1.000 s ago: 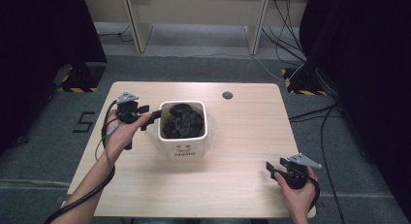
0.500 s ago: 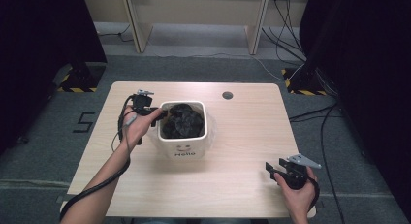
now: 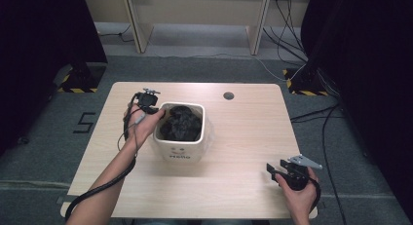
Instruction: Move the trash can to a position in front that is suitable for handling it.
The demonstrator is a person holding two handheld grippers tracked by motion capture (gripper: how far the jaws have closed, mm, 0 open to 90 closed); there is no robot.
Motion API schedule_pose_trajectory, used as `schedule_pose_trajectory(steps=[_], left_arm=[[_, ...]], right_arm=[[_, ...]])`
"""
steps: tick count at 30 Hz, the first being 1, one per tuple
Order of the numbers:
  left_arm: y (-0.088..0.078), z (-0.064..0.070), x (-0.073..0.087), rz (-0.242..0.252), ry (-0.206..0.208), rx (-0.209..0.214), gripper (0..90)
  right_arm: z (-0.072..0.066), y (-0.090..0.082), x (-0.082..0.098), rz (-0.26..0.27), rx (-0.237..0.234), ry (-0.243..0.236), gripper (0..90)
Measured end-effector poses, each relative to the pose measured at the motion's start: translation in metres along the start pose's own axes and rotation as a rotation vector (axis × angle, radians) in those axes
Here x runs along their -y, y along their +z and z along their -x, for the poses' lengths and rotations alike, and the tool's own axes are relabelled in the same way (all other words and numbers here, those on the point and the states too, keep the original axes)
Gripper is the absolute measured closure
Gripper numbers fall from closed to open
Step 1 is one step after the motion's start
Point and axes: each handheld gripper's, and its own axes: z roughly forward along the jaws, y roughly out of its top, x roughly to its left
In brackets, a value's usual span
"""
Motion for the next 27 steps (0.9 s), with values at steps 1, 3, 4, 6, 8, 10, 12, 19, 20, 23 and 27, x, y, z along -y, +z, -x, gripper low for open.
schedule_pose_trajectory(steps=[1, 3, 4, 6, 8, 10, 12, 19, 20, 23, 27], left_arm=[[0.000, 0.000, 0.000, -0.001, 0.003, -0.015, 76.9], [0.000, -0.001, -0.001, -0.005, 0.012, -0.035, 79.0], [0.000, -0.002, 0.000, -0.006, 0.013, -0.041, 79.4], [-0.001, -0.004, 0.000, -0.014, 0.017, -0.060, 79.9], [-0.001, -0.005, 0.000, -0.015, 0.012, -0.068, 80.1], [-0.002, -0.012, 0.001, -0.025, 0.009, -0.095, 80.5], [-0.004, -0.018, 0.002, -0.028, -0.008, -0.104, 80.6], [-0.008, -0.040, 0.008, -0.036, -0.060, -0.160, 80.6], [-0.009, -0.044, 0.009, -0.038, -0.071, -0.168, 80.6], [-0.013, -0.061, 0.013, -0.043, -0.113, -0.207, 80.6], [-0.017, -0.076, 0.018, -0.048, -0.153, -0.245, 80.6]], right_arm=[[0.000, 0.000, 0.000, 0.000, 0.000, 0.000, 36.0], [0.000, 0.000, 0.000, -0.001, -0.001, -0.002, 36.0], [0.000, 0.000, 0.000, -0.002, -0.002, -0.002, 36.0], [0.001, 0.000, 0.000, -0.002, -0.002, -0.001, 36.0], [0.001, 0.000, 0.000, -0.003, -0.002, -0.001, 36.0], [0.001, 0.001, 0.000, -0.003, -0.002, 0.000, 35.9], [0.001, 0.001, 0.000, -0.003, -0.002, 0.000, 35.9], [0.000, 0.001, 0.000, -0.009, -0.001, 0.007, 35.7], [0.000, 0.001, 0.000, -0.009, -0.001, 0.007, 35.7], [0.000, 0.002, 0.000, -0.010, 0.000, 0.000, 35.6], [0.000, 0.002, 0.000, -0.010, 0.000, -0.004, 35.5]])
